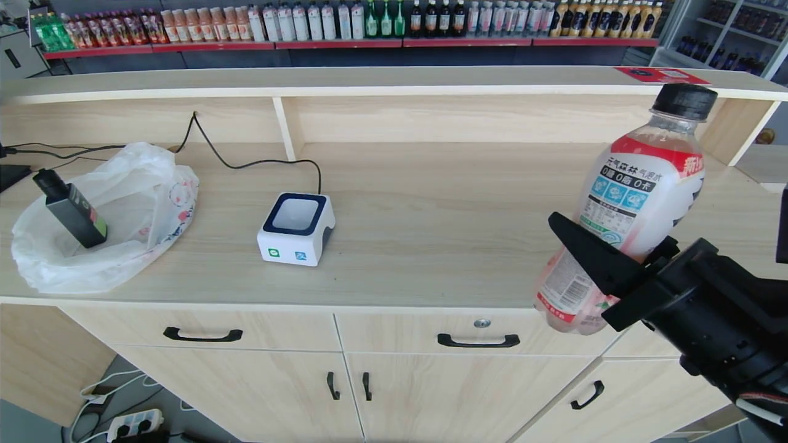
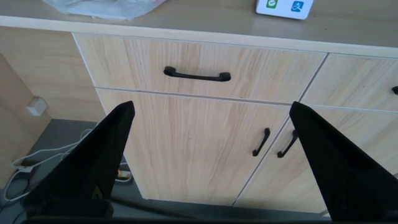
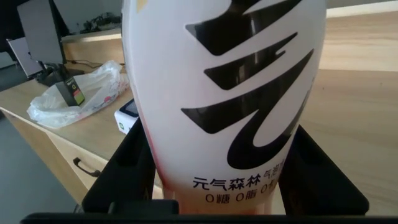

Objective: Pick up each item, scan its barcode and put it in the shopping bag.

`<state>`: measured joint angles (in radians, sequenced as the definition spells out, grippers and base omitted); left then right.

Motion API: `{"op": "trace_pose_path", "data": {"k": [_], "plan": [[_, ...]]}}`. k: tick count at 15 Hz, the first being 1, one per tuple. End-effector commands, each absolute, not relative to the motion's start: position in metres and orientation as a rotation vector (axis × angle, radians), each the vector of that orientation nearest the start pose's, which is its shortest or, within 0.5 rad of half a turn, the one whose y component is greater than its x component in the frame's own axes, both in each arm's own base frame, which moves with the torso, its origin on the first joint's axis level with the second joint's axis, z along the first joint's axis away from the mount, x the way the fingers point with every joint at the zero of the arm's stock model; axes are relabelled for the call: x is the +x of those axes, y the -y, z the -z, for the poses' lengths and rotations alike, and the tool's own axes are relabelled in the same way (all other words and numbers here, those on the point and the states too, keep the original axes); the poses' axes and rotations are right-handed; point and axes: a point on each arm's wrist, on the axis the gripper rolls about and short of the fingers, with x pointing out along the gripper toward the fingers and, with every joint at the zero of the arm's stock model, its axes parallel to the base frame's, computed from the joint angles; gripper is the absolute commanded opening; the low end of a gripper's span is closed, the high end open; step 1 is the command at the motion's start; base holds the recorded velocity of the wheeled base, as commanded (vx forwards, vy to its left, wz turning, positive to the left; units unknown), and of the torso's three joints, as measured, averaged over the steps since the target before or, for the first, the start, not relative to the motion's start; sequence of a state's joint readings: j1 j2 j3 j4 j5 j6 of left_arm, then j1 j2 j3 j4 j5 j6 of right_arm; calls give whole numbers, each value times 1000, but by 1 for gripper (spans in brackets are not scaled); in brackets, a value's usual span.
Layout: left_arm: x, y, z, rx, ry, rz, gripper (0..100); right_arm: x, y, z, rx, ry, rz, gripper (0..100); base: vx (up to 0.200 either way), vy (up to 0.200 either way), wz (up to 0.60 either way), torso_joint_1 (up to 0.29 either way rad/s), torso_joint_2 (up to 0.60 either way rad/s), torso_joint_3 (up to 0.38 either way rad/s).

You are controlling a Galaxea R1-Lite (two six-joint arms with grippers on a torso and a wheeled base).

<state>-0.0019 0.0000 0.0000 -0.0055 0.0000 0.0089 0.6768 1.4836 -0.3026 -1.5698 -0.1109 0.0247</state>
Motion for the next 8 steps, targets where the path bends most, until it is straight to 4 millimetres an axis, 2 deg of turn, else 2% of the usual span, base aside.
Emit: {"op": "trace_pose_path", "data": {"k": [1, 2, 8], "plan": [[-23, 0, -76, 9, 5, 2, 100, 154, -118, -206, 182, 366, -556, 0, 0, 0, 0, 0, 0, 0], [-23, 0, -76, 9, 5, 2, 100, 152, -117, -205, 182, 364, -557, 0, 0, 0, 0, 0, 0, 0], [-23, 0, -76, 0, 6, 2, 100, 154, -118, -207, 185, 370, -557, 0, 0, 200, 0, -2, 2, 3]]}}
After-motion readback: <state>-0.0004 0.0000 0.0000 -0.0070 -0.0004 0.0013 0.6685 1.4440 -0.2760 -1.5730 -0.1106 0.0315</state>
